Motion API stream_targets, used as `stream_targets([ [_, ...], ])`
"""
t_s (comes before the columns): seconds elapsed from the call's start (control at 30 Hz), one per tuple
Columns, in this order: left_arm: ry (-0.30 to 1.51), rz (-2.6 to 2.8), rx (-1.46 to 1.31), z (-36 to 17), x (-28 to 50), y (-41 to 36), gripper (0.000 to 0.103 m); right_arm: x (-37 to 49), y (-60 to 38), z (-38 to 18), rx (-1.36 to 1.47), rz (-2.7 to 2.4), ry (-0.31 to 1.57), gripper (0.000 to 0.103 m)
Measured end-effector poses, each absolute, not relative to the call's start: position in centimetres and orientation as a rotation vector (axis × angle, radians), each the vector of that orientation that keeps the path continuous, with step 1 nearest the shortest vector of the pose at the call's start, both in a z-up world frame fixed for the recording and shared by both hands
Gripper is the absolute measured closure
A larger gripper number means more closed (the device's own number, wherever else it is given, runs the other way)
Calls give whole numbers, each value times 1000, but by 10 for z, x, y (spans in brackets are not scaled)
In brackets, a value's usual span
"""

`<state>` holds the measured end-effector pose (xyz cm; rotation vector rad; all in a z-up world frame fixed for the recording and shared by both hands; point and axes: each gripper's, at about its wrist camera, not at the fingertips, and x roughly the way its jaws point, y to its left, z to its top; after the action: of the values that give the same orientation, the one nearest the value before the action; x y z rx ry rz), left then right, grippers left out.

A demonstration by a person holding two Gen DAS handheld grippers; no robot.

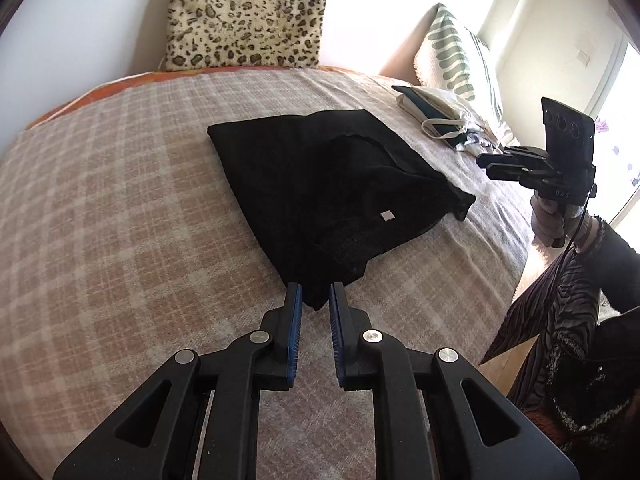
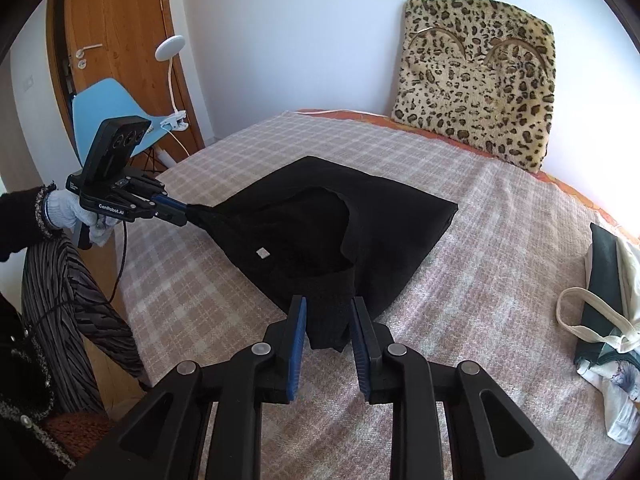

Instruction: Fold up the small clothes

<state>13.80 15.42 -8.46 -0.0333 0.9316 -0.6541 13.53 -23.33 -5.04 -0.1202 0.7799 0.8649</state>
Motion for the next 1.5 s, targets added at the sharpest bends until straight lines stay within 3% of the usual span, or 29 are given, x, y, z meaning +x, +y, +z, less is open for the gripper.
stream_targets([
  [0.27,913,-654,-72,-87,173,128,91,156,-203,-67,-95,833,825,80],
  [0.47,1013,-740,115,-116,155,98,91,154,-200,-94,-155,899,929,80],
  [0.57,1017,-748,98,-114,149,106,91,144,-210,-99,-229,892,939,80],
  [0.8,950,-753,45,-93,148,107,91,168,-248,-81,-16,830,888,72],
  [1.0,891,-745,4,-79,171,76,91,193,-219,-84,-5,789,876,72],
  [1.27,1039,-736,85,-114,188,42,91,208,-184,-106,-112,750,937,72],
  [1.37,1032,-778,110,-118,173,44,91,203,-184,-119,-229,722,971,77],
  [1.5,1048,-795,35,-111,166,61,90,200,-204,-112,-151,775,979,75],
])
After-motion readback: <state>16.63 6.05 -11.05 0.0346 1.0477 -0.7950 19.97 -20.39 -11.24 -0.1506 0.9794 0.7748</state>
